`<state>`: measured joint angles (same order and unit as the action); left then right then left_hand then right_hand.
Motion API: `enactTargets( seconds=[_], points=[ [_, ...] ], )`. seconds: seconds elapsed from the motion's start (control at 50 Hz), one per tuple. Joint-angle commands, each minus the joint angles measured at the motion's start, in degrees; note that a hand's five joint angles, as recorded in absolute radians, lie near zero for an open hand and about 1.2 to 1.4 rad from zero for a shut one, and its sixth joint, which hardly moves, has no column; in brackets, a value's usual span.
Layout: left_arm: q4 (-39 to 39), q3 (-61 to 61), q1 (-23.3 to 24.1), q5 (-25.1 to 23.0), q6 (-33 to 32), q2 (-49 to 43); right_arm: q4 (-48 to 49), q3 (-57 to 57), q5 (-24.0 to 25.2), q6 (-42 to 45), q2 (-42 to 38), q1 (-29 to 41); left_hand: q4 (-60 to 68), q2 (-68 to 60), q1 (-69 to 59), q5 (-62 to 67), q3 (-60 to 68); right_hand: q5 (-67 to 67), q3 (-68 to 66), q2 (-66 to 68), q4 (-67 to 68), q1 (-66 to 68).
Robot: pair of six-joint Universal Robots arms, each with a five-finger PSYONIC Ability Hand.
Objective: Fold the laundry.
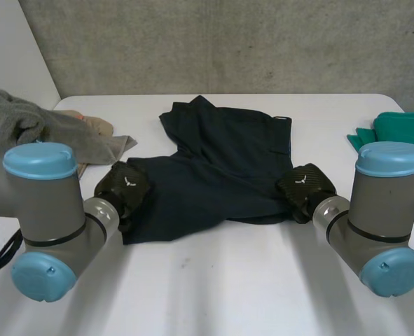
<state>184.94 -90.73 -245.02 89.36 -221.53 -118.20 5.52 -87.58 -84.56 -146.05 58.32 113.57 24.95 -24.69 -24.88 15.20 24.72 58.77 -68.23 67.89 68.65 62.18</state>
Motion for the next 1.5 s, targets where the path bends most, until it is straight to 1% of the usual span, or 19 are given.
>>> enactTargets(
  seconds=[0.02, 0.22, 0.38, 0.52, 0.66, 0.74, 0.8, 0.82, 0.88, 0.9, 1.04, 1.12, 1.2, 1.22, 1.28, 1.3, 1.38, 1.46, 1.5],
  points=[
    [-0.7, 1.9, -0.2, 0.3, 5.7, -4.1, 0.0, 0.0, 0.0, 0.3, -0.1, 0.2, 5.3, -5.5, -5.3, 5.0, 5.5, 11.2, -11.8, 12.1, 11.4, 17.8],
    [-6.1, 2.8, -0.3, -1.6, 6.8, -3.4, 0.0, 0.0, -0.8, 0.5, 0.2, 0.2, 6.8, -7.0, -6.9, 6.5, 7.0, 11.2, -11.8, 12.1, 11.4, 17.8],
    [-9.0, 1.2, -2.2, -3.6, 11.5, 4.0, 0.0, 0.4, -0.8, 1.1, -0.1, 0.2, 6.8, -7.0, -6.9, 6.5, 7.0, 11.2, -11.8, 12.1, 11.4, 17.8],
    [-14.3, 0.6, -1.1, -5.5, 14.3, 1.9, 0.0, 0.4, -0.9, 1.3, 0.1, 0.7, 8.1, -8.4, -8.2, 7.9, 8.4, 11.2, -11.8, 12.1, 11.4, 17.8],
    [-14.0, 1.6, -1.4, -5.4, 14.2, -0.8, 0.0, 0.1, -1.4, 1.2, 0.2, 0.9, 11.8, -12.1, -11.9, 11.6, 12.1, 11.2, -11.8, 12.1, 11.4, 17.8],
    [-12.0, 2.6, -1.7, -5.0, 14.1, -2.3, 0.0, 0.0, -1.6, 1.2, 0.2, 0.8, 18.9, -19.1, -19.0, 18.6, 19.1, 11.2, -11.8, 12.1, 11.4, 17.8],
    [-10.2, 3.4, -1.7, -4.2, 13.9, -3.8, 0.0, 0.0, -1.6, 1.2, 0.3, 0.8, 29.6, -29.9, -29.7, 29.4, 29.9, 11.2, -11.8, 12.1, 11.4, 17.8],
    [-9.3, 3.8, -1.8, -3.8, 13.8, -4.5, -0.1, 0.0, -1.6, 1.1, 0.4, 0.8, 37.3, -37.6, -37.4, 37.1, 37.6, 11.2, -11.8, 12.1, 11.4, 17.8],
    [-7.8, 4.4, -1.8, -3.0, 13.3, -5.5, -0.3, 0.0, -1.8, 0.9, 0.8, 0.6, 48.6, -48.9, -48.7, 48.4, 48.9, 11.2, -11.8, 12.1, 11.4, 17.8],
    [-7.1, 4.8, -1.7, -2.4, 13.1, -6.1, -0.3, 0.0, -1.8, 0.9, 0.9, 0.6, 55.0, -55.2, -55.1, 54.7, 55.2, 11.2, -11.8, 12.1, 11.4, 17.8],
    [-6.7, 4.8, -1.8, -2.5, 12.6, -4.8, -1.5, -0.4, -1.8, 0.2, 2.9, 0.5, 55.1, -55.3, -55.1, 54.8, 55.3, 11.2, -11.8, 12.1, 11.4, 17.8],
    [-7.8, 3.3, -1.9, -3.5, 12.5, -1.1, -5.1, -0.5, -0.6, 0.5, 4.8, 0.8, 55.1, -55.3, -55.1, 54.8, 55.3, 11.2, -11.8, 12.1, 11.4, 17.8],
    [-12.8, 0.6, -1.8, -4.5, 11.7, 4.0, -14.5, -0.6, 3.5, 4.5, 7.3, 0.7, 55.1, -55.3, -55.1, 54.8, 55.3, 11.2, -11.8, 12.1, 11.4, 17.8],
    [-16.1, -0.5, -1.8, -4.8, 10.8, 5.9, -20.7, -0.5, 6.4, 8.6, 8.0, 0.2, 55.1, -55.3, -55.1, 54.8, 55.3, 11.2, -11.8, 12.1, 11.4, 17.8],
    [-21.4, -2.0, -1.5, -5.2, 9.0, 8.1, -30.9, -0.7, 10.1, 16.4, 8.7, -1.0, 55.1, -55.3, -55.1, 54.8, 55.3, 11.2, -11.8, 12.1, 11.4, 17.8],
    [-24.9, -2.9, -1.3, -5.6, 7.6, 8.9, -37.4, -1.2, 11.4, 21.6, 9.1, -1.9, 55.1, -55.3, -55.1, 54.8, 55.3, 11.2, -11.8, 12.1, 11.4, 17.8],
    [-31.9, -4.2, -0.9, -6.4, 4.3, 9.2, -47.4, -1.7, 12.1, 32.0, 10.3, -4.1, 55.1, -55.3, -55.1, 54.8, 55.3, 11.2, -11.8, 12.1, 11.4, 17.8],
    [-35.4, -3.5, 0.0, -7.0, 1.4, 7.9, -45.1, -1.7, 11.8, 31.4, 10.1, -4.8, 55.1, -55.3, -55.1, 54.8, 55.3, 11.2, -11.8, 12.1, 11.4, 17.8],
    [-35.4, -2.2, 0.3, -7.0, 0.8, 7.2, -43.5, -1.7, 11.7, 29.9, 10.1, -5.1, 55.1, -55.3, -55.1, 54.8, 55.3, 11.2, -11.8, 12.1, 11.4, 17.8]
  ],
)
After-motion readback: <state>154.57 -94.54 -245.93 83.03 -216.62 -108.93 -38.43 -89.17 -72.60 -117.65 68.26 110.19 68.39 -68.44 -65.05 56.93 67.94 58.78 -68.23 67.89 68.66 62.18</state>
